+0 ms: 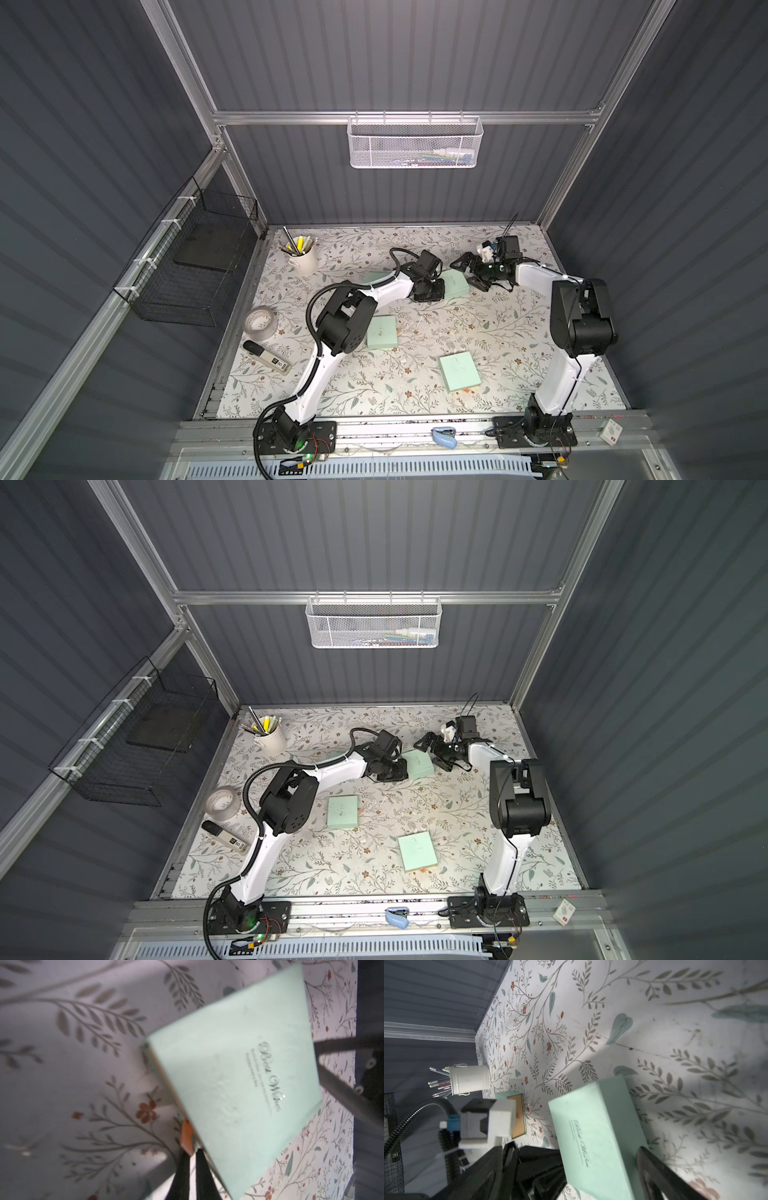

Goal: Take out the earrings from the drawer-style jewelry box
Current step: Close the drawer of the jewelry box, then adjust the jewelry box at the center of the board.

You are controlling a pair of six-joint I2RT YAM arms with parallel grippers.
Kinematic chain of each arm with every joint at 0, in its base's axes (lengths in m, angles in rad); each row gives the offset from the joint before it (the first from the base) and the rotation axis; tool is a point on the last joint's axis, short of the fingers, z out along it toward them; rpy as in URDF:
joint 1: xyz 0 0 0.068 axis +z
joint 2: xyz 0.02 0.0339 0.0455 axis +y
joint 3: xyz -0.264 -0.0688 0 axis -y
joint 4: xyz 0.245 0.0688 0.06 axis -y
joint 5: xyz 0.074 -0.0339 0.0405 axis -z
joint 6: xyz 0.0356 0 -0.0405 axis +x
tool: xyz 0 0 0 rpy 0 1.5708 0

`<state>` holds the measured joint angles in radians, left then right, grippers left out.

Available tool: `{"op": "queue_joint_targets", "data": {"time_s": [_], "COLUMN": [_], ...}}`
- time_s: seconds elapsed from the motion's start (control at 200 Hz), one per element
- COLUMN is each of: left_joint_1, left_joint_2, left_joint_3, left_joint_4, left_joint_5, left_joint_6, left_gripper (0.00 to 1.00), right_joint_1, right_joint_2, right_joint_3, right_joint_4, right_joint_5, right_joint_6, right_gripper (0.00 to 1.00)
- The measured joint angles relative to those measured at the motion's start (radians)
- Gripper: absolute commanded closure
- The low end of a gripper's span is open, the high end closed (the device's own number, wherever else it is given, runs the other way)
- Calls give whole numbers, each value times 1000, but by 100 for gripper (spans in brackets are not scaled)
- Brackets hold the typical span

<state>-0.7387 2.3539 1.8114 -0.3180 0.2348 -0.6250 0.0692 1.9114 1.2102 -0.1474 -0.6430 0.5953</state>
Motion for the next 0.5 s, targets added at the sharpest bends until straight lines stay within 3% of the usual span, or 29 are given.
{"op": "queue_joint_targets", "data": {"time_s": [0.5], "left_joint_1": [33], "left_joint_2": [-16], "left_joint_3": [7], "left_joint_4": [-19], "left_joint_5": [-9], "left_joint_6": [0], "left_gripper": [86], "right_joint_1": [8], "right_joint_2": [1], "right_joint_3": [-39], "right_joint_4": [1], "right_joint_5": [42], "right_joint_6": [62], "right_gripper": [1]}}
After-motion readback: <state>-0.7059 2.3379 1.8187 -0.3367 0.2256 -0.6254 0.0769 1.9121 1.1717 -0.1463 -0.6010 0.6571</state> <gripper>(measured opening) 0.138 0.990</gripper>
